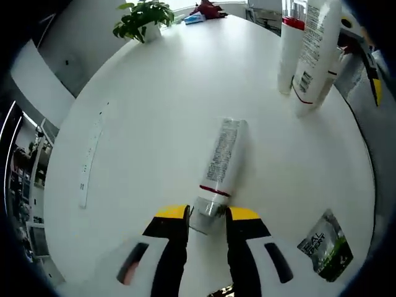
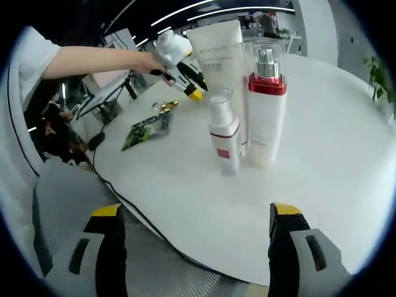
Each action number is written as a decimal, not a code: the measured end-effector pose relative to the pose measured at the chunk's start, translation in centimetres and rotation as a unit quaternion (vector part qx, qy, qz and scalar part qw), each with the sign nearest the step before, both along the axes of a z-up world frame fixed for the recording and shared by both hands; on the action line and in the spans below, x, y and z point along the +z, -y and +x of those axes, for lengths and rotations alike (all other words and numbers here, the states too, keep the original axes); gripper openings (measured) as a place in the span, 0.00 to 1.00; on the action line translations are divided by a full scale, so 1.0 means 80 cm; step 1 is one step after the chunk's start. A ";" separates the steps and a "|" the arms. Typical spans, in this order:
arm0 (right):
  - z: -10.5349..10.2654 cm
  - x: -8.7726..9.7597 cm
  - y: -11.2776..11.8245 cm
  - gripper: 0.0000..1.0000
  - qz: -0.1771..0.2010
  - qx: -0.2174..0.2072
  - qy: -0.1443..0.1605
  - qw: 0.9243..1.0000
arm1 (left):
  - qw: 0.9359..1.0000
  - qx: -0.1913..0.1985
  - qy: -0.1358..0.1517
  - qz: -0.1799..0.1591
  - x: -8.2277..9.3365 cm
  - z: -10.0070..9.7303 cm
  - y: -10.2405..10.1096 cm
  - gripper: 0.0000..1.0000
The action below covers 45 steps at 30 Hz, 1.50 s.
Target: Arrange the skincare products in the storage area until every visible bottle or jar stands upright without overlapping.
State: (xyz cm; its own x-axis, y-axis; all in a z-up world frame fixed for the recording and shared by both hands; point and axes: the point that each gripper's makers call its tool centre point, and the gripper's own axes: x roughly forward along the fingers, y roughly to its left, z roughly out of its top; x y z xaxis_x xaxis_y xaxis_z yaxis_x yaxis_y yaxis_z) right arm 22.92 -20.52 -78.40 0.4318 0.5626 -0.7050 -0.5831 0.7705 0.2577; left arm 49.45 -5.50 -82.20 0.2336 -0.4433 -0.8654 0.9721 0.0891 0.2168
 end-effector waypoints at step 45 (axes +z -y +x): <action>-0.009 0.066 -0.027 0.83 -0.021 0.063 0.137 0.988 | 0.978 0.156 -0.127 -0.056 0.116 -0.210 -0.048 0.23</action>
State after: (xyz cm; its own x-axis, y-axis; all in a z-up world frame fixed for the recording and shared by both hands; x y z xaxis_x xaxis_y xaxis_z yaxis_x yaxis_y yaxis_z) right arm 22.17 -18.35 -73.14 0.5373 0.5971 -0.5956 -0.7191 0.6934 0.0465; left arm 32.63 -1.66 -72.95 0.1567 -0.4791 -0.8636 0.9148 0.4000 -0.0559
